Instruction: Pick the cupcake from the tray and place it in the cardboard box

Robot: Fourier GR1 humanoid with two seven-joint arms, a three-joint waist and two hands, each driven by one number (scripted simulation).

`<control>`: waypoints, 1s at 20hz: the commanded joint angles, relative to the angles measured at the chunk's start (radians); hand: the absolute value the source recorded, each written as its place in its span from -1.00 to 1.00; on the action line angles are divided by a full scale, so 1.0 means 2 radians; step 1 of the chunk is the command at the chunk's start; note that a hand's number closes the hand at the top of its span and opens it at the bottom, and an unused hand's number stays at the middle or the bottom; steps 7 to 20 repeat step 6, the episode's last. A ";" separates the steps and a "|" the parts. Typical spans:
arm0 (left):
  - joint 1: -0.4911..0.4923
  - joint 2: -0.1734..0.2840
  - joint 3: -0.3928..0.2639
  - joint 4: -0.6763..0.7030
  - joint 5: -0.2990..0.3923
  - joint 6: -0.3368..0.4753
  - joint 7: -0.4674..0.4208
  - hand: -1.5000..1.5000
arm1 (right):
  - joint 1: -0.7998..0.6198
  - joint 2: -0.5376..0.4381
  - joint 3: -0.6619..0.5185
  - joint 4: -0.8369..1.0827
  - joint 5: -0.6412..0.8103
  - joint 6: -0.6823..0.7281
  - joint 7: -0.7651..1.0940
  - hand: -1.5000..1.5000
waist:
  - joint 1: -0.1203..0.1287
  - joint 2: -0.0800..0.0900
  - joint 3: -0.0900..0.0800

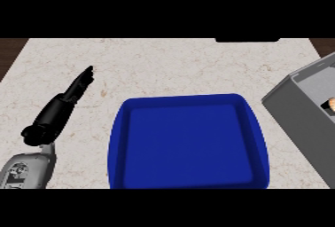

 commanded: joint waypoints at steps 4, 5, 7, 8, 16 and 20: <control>-0.012 -0.023 -0.019 0.001 -0.021 0.020 0.003 0.00 | 0.009 -0.054 -0.095 0.083 -0.073 -0.026 0.010 -1.00 | 0.006 0.005 0.000; 0.004 -0.001 -0.002 -0.032 0.009 -0.011 0.020 0.00 | 0.017 -0.059 -0.107 0.090 -0.084 -0.032 -0.012 -1.00 | 0.011 0.004 0.000; -0.019 -0.011 -0.002 0.014 -0.011 0.011 -0.001 0.00 | 0.008 -0.089 -0.113 0.105 -0.088 -0.025 -0.007 -1.00 | 0.008 0.007 0.000; -0.019 -0.011 -0.002 0.014 -0.011 0.011 -0.001 0.00 | 0.008 -0.089 -0.113 0.105 -0.088 -0.025 -0.007 -1.00 | 0.008 0.007 0.000; -0.019 -0.011 -0.002 0.014 -0.011 0.011 -0.001 0.00 | 0.008 -0.089 -0.113 0.105 -0.088 -0.025 -0.007 -1.00 | 0.008 0.007 0.000; -0.019 -0.011 -0.002 0.014 -0.011 0.011 -0.001 0.00 | 0.008 -0.089 -0.113 0.105 -0.088 -0.025 -0.007 -1.00 | 0.008 0.007 0.000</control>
